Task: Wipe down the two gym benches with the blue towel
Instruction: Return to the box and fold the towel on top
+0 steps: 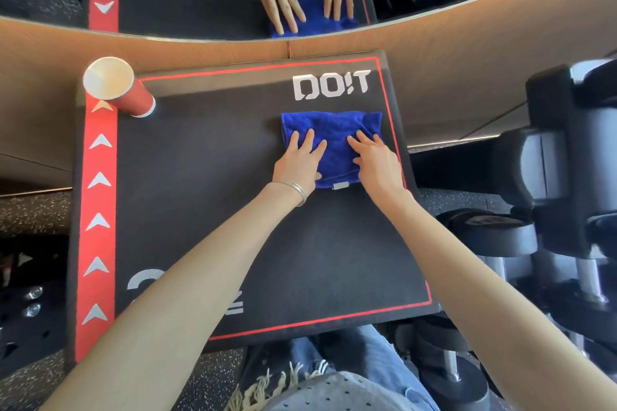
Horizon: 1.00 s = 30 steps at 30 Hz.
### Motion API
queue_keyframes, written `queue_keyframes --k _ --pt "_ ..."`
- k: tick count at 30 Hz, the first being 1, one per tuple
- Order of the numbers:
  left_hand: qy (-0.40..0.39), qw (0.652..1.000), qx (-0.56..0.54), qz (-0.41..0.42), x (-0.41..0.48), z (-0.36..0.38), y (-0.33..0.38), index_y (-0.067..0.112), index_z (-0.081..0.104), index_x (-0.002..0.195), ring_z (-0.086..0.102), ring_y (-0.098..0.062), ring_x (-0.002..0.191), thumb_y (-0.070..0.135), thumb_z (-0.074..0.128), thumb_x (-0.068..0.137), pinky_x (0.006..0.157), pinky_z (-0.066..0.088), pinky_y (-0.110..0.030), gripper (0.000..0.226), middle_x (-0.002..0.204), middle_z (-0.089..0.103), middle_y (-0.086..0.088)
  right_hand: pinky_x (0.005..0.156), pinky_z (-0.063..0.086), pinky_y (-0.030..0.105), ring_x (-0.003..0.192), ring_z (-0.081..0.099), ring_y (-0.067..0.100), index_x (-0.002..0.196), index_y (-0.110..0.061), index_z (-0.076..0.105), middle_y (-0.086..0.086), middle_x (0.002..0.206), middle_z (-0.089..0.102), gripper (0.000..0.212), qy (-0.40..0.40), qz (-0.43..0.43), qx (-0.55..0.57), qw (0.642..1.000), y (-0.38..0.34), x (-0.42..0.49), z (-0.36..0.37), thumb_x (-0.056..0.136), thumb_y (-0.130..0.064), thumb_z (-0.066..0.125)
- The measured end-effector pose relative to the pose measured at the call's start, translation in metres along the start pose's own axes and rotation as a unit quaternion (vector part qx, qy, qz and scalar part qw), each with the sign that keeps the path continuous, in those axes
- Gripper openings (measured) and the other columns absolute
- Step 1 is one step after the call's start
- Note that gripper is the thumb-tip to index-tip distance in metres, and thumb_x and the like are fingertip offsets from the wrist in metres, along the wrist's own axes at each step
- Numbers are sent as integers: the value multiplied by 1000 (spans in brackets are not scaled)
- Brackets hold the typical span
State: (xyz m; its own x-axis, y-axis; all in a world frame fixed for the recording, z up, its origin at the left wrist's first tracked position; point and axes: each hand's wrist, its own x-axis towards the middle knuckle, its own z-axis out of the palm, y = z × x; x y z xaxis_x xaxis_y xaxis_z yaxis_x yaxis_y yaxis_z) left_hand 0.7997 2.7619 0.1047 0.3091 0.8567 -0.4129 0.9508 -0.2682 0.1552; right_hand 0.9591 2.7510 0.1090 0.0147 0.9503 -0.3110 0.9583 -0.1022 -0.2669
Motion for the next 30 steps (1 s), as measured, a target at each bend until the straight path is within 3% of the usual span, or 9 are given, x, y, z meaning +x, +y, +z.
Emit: queue_keyframes --k 5,15,20,25,30 --pt "5 1000 5 2 25 -8 2 24 10 150 3 -30 146 30 53 94 102 43 -41 71 160 2 -3 87 47 41 142 25 29 142 -19 40 -2 151 36 52 3 -5 -23 1000 7 24 -9 94 1 45" --pt "-2 1000 12 6 68 -27 5 24 8 150 1 -31 146 35 50 94 106 40 -45 71 160 0 -3 73 49 42 135 33 32 140 -15 39 1 142 42 52 3 -23 -65 998 15 63 -27 92 1 49" --pt "-2 1000 13 12 86 -33 4 25 6 151 0 -31 146 41 46 95 107 36 -46 70 160 -1 -3 94 46 49 142 18 37 146 -10 24 6 155 23 64 -11 -14 -95 995 12 78 -27 91 -2 55" --pt "33 997 59 48 95 -34 -3 22 7 151 3 -35 146 46 38 96 118 14 -45 67 160 3 -8 96 44 51 142 17 38 147 -10 24 7 155 23 66 -15 -41 -77 996 20 92 -33 90 -12 57" --pt "51 994 73 55 103 -34 -5 22 10 150 7 -35 145 49 36 94 118 10 -45 67 159 7 -9 109 32 55 142 12 43 147 -6 19 12 156 19 68 -12 -62 -82 995 22 98 -30 92 -17 56"
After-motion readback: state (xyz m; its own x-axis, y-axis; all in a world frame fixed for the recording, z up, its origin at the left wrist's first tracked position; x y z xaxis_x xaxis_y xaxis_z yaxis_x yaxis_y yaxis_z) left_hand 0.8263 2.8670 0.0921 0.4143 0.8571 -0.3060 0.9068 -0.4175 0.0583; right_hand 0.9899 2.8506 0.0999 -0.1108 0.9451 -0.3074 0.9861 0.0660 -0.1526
